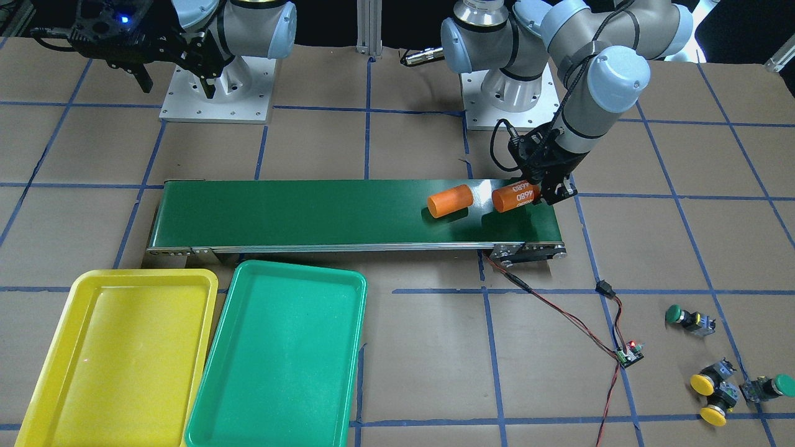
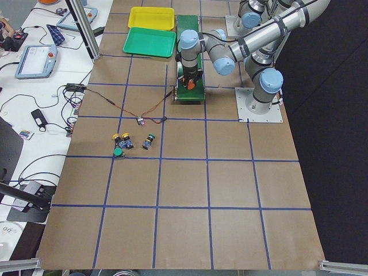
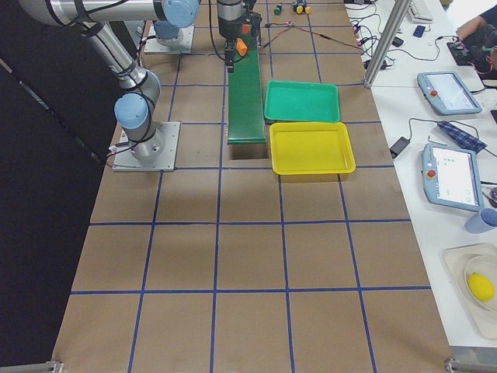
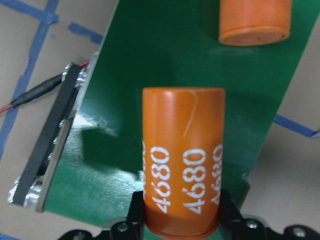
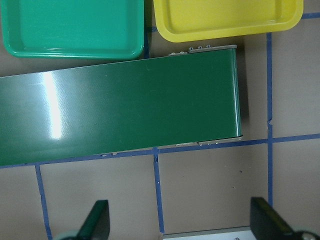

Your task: Sort buttons by color to trays

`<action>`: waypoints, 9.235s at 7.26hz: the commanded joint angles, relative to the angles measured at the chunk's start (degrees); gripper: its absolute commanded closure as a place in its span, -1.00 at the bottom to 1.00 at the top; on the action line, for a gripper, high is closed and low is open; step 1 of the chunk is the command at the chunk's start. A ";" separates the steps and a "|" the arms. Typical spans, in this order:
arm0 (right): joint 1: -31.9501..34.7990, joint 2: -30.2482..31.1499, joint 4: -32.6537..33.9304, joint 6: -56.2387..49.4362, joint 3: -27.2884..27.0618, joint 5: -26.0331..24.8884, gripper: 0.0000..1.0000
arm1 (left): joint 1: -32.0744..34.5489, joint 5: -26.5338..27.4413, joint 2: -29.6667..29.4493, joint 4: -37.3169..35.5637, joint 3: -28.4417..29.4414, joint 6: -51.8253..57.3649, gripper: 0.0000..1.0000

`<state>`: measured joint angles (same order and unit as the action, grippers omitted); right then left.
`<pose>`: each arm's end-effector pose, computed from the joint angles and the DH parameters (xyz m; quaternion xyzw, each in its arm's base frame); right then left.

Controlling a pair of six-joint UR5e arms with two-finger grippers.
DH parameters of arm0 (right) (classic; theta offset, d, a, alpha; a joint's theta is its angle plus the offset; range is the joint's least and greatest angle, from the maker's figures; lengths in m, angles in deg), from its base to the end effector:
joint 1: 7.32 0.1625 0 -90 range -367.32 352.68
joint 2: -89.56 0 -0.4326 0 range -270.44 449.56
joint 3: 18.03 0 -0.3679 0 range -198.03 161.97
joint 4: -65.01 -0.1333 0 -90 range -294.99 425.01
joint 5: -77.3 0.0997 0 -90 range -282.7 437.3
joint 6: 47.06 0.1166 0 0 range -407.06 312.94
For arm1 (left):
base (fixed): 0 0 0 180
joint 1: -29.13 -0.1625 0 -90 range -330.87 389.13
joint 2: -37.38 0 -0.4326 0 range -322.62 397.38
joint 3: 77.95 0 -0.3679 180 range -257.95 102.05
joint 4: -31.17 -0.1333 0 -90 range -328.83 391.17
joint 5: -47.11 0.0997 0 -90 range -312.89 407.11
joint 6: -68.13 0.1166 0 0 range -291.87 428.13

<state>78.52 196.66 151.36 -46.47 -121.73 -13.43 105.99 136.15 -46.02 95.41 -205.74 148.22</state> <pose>0.1069 -0.3479 0.4808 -0.0414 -0.9991 -0.0024 0.0063 -0.0514 -0.3747 0.2762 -0.5506 -0.8334 -0.0265 0.0402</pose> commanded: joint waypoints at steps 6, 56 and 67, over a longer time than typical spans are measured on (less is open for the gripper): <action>-2.34 0.22 0.04 -0.50 0.07 0.02 -1.00 | -15.32 5.34 -23.24 4.68 30.88 24.52 -1.00; -2.26 0.13 -0.14 0.29 -0.37 -0.51 -1.00 | -17.18 1.23 -56.00 9.41 65.84 -72.79 -1.00; -2.34 0.22 -0.14 0.20 -0.36 -0.86 -1.00 | 6.00 5.98 -30.38 55.99 55.96 -76.91 1.00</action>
<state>76.13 196.81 151.32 -46.27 -122.10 -14.26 106.90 141.31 -81.44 150.59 -143.79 72.85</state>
